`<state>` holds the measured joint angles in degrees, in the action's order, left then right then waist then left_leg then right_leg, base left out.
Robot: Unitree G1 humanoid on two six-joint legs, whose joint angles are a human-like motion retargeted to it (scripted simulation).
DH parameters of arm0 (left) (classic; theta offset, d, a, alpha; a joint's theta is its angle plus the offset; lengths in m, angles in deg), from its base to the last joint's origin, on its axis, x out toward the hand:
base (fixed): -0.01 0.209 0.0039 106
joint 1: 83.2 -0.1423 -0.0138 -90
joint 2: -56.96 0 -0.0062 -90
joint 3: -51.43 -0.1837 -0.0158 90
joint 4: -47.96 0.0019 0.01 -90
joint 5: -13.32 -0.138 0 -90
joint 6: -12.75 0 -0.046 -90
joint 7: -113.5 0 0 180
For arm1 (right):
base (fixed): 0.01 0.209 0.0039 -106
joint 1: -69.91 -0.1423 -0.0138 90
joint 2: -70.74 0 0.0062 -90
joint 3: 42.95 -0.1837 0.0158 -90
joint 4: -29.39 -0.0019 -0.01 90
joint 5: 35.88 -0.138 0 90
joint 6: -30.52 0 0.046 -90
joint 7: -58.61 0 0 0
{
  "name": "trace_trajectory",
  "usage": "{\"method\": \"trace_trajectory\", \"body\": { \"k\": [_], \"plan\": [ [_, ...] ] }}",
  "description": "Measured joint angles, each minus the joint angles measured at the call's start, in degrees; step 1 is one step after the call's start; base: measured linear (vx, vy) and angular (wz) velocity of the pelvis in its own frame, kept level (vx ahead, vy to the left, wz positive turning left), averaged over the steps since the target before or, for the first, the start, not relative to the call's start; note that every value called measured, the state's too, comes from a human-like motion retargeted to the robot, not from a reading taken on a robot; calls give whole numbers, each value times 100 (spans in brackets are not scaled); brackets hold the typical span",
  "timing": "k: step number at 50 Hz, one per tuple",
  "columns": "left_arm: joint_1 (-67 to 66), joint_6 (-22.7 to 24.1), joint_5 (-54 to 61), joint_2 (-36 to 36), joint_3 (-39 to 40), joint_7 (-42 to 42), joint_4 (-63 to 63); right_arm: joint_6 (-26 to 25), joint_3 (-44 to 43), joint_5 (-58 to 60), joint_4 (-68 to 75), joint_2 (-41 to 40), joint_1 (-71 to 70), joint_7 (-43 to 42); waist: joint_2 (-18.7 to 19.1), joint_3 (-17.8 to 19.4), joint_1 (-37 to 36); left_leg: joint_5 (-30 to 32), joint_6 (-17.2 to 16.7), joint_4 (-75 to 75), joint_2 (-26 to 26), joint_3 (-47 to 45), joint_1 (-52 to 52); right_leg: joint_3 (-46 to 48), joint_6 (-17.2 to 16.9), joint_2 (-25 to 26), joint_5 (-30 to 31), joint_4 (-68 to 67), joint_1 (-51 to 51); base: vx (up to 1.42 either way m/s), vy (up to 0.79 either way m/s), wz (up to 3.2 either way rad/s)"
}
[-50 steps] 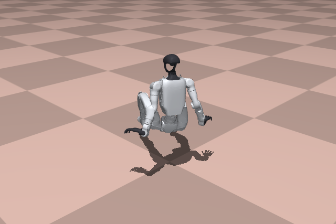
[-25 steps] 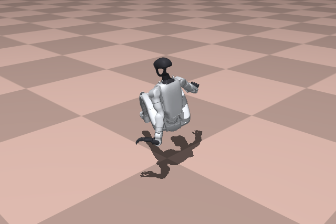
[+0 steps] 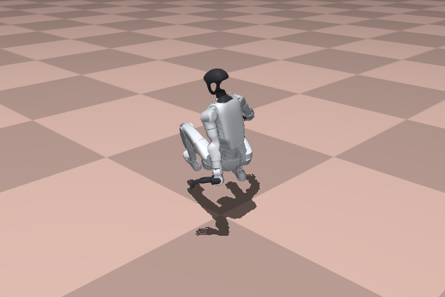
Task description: Stand up
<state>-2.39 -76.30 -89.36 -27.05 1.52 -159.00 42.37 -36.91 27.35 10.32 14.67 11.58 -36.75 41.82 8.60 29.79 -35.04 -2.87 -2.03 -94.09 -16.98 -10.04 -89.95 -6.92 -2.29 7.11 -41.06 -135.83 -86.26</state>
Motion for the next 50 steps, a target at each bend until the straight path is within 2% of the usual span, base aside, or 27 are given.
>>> {"method": "trace_trajectory", "body": {
  "k": [2,3,5,6,7,8,10,12,13,15,17,20,25,28,33,35,37,42,46,50],
  "plan": [
    [-194,-156,8,-310,268,0,241,63,395,-118,54,-481,47,-6,-467,0,91,-40,465,-843,261,107,0,-265,-254,95,-343,26,488,19,-9,-33],
    [-251,-219,41,-431,383,0,339,95,573,-169,84,-689,23,3,-658,0,148,-188,456,-1282,441,276,0,-315,-355,110,-534,54,689,18,-10,-18],
    [-349,-331,99,-638,592,0,514,129,895,-227,147,-1031,-22,37,-1034,0,259,-843,670,-2470,720,524,0,-464,-577,88,-877,102,998,12,-9,-6],
    [-370,-375,148,-741,709,0,596,133,1065,-244,164,-1188,-90,41,-1260,0,357,-1153,847,-3112,771,497,0,-536,-695,90,-885,131,968,0,0,0],
    [-364,-405,179,-798,783,0,655,134,1183,-255,176,-1292,-151,42,-1454,0,429,-1546,888,-3697,885,543,0,-646,-825,80,-890,179,911,-5,-3,22],
    [-304,-409,177,-762,774,0,667,126,1198,-255,179,-1286,-199,36,-1589,0,451,-2102,657,-4165,1125,735,0,-830,-980,44,-890,268,799,-1,-8,59],
    [-160,-484,298,-916,870,0,790,142,1363,-287,161,-1433,-410,-24,-2144,0,942,-3450,478,-4998,1115,942,0,-914,-1018,-211,-894,166,275,6,-21,102],
    [-45,-490,298,-1010,1017,0,920,107,1521,-337,195,-1549,-608,-74,-2469,0,1075,-4026,15,-4936,901,1110,0,-959,-990,-152,-894,79,-84,11,-25,28],
    [-65,-475,289,-1081,1042,0,986,78,1609,-372,232,-1613,-640,-89,-2512,0,1056,-4404,33,-4965,1138,898,0,-974,-983,-113,-894,49,-109,12,-16,-13],
    [-9,-468,137,-1155,1133,0,1186,43,1636,-423,261,-1639,-691,-79,-2602,0,1050,-4710,-253,-5056,650,1077,0,-951,-907,-134,-894,-40,-365,14,-16,16],
    [-231,-482,99,-1146,1041,0,1299,33,1756,-446,261,-1640,-635,-20,-2721,0,1183,-4713,-279,-5119,842,792,0,-1165,-955,-176,-894,-94,-370,4,-8,46],
    [-555,-625,-37,-977,1051,0,1299,27,1882,-503,171,-1608,-669,38,-2629,0,1279,-4713,-377,-5129,1047,802,0,-1080,-945,-247,-894,-52,-370,-3,2,8],
    [-897,-924,100,-606,920,4,1299,1,1889,-654,-98,-1662,-861,99,-2560,0,1417,-4713,-237,-4914,988,979,0,-631,-755,-202,-894,311,-370,8,2,-38],
    [-514,-1322,99,-545,916,1049,1299,69,1713,-926,-217,-1744,-1029,92,-2534,0,1429,-4645,-334,-4509,783,1336,0,-170,-457,-176,-894,819,-370,8,-2,-49],
    [861,-2170,-542,-689,1191,4068,1299,168,1342,-1328,-245,-1808,-1413,227,-2680,0,1571,-4141,-513,-3230,384,1521,0,181,-76,-313,-894,1964,-370,20,-9,-6],
    [1534,-2373,-952,-857,1413,4948,1299,196,1200,-1389,-206,-1832,-1594,289,-2727,0,1672,-3919,-540,-2664,292,1493,0,277,71,-427,-894,2412,-370,20,-5,20],
    [2234,-2227,-1033,-1060,1489,5269,1299,186,1081,-1352,-181,-1848,-1765,349,-2767,0,1814,-3701,-556,-2098,270,1435,0,350,123,-453,-894,2856,-370,19,-2,38],
    [3906,-1572,-1033,-1726,1363,5111,1299,144,581,-1203,-110,-1873,-2058,280,-2704,0,2261,-3036,-562,-608,576,1225,0,426,140,-686,-850,3944,-350,18,3,78],
    [4915,-1145,-788,-2002,1513,5054,1299,128,109,-1162,19,-2016,-2174,286,-2371,-113,2388,-2441,-560,723,670,1315,120,769,322,-788,-311,5413,-18,12,10,17],
    [5077,-595,-247,-1995,1701,5759,1299,-33,-78,-1033,294,-2464,-1901,236,-2065,-207,2425,-2002,-572,2086,529,1152,1248,853,460,-737,252,6828,1065,19,16,-25]
  ]
}}
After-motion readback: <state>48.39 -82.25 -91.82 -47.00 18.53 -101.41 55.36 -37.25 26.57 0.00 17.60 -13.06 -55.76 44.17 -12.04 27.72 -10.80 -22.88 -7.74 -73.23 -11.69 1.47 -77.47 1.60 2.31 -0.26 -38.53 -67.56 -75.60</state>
